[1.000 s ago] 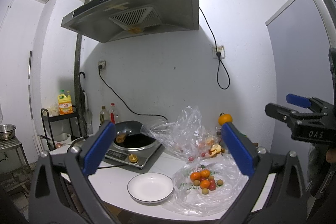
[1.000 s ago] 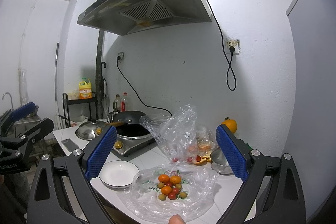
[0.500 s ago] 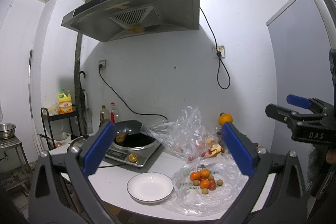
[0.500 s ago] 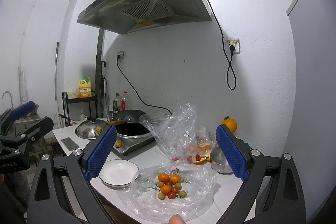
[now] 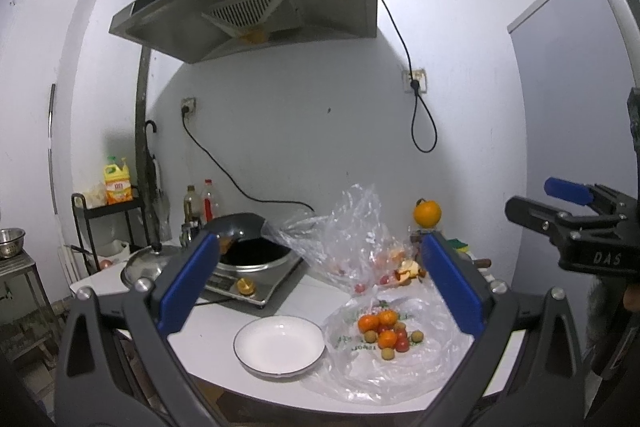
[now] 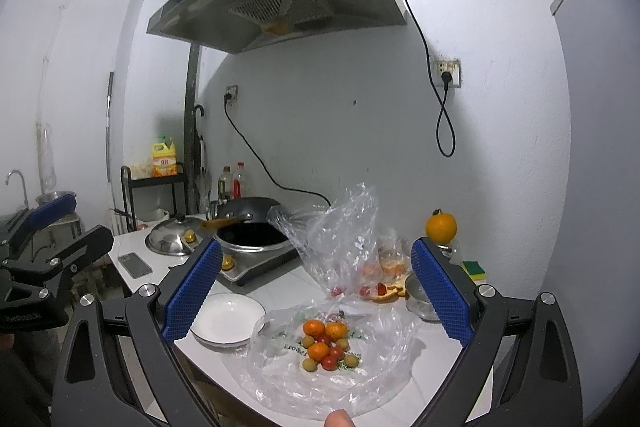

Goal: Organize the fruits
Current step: 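Move both grippers down toward the fruit pile on the plastic bag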

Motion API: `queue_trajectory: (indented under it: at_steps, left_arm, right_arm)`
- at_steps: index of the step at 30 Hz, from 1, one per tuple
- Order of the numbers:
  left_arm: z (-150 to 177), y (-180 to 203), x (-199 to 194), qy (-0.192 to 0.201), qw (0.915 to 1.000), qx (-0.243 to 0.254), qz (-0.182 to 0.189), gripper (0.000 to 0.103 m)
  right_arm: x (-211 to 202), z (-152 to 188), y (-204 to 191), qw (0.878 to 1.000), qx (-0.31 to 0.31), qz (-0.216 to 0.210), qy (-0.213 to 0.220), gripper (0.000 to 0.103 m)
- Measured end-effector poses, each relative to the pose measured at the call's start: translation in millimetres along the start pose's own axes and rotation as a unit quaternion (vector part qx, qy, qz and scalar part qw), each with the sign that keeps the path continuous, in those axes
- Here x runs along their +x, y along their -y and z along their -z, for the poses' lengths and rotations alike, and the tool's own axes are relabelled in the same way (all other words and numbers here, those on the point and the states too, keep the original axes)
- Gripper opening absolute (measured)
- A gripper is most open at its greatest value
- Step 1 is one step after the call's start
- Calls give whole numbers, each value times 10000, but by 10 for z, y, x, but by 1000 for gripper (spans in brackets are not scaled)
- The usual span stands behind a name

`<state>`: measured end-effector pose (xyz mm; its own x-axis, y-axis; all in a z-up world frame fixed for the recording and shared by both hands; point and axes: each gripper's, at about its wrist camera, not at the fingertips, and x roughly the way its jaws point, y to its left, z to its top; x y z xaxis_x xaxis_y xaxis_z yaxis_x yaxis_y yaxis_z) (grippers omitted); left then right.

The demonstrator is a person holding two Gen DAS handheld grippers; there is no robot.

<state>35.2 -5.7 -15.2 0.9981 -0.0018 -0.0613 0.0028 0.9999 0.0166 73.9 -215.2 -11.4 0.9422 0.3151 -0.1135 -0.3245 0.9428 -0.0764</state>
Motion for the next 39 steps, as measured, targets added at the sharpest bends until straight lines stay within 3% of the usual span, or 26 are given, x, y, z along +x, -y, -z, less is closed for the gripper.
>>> queue_trajectory:
  at_steps: [7,20,39]
  left_arm:
    - [160,44,223,-254,9996,-40,69,102]
    - [566,113,814,-966,9951,-64,197,102]
    - [1112,478,1708,-1848,9812,222,514,102]
  right_arm:
    - [144,90,105,9998,49,-4,-169,97]
    - [747,478,319,9956,113,47,-934,97]
    - [1467,1008,716,9872,171,-225,-1570,97]
